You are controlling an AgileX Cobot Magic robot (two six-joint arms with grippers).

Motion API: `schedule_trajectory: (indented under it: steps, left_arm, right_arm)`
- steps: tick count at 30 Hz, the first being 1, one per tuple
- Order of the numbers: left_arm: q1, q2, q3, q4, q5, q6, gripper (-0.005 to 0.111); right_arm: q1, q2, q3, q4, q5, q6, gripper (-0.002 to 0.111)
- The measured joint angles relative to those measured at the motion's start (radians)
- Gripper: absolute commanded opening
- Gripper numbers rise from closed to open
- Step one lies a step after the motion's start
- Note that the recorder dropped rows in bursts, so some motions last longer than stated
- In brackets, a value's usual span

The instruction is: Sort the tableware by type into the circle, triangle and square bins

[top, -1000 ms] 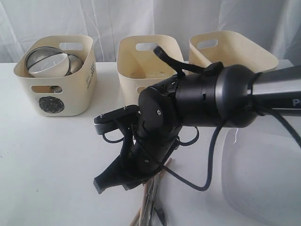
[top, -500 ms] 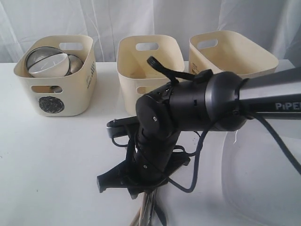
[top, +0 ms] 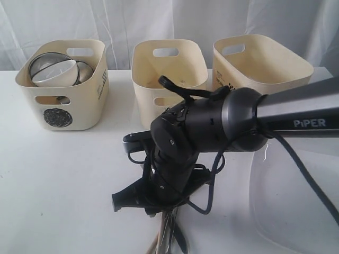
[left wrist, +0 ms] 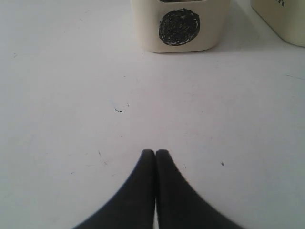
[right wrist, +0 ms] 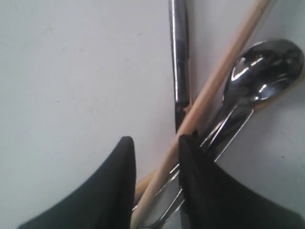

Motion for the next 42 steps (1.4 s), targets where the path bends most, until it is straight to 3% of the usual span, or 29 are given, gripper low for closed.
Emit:
schedule_trajectory:
  steps: [16,30,42]
  left_arm:
    - [0.000,0.000,0.000,0.000,0.000,0.000,0.000]
    - [0.000,0.000,0.000,0.000,0.000,0.000,0.000]
    - [0.000,0.000,0.000,0.000,0.000,0.000,0.000]
  right_arm:
    - [0.000,0.037,-0.001,-0.045,-0.028,0.024,0.029]
    - [0.000,0.058,-0.010,-0.045,-0.064,0.044,0.000]
    - [0.000,0.056,-0.010,-0.045,-0.126,0.044,0.000]
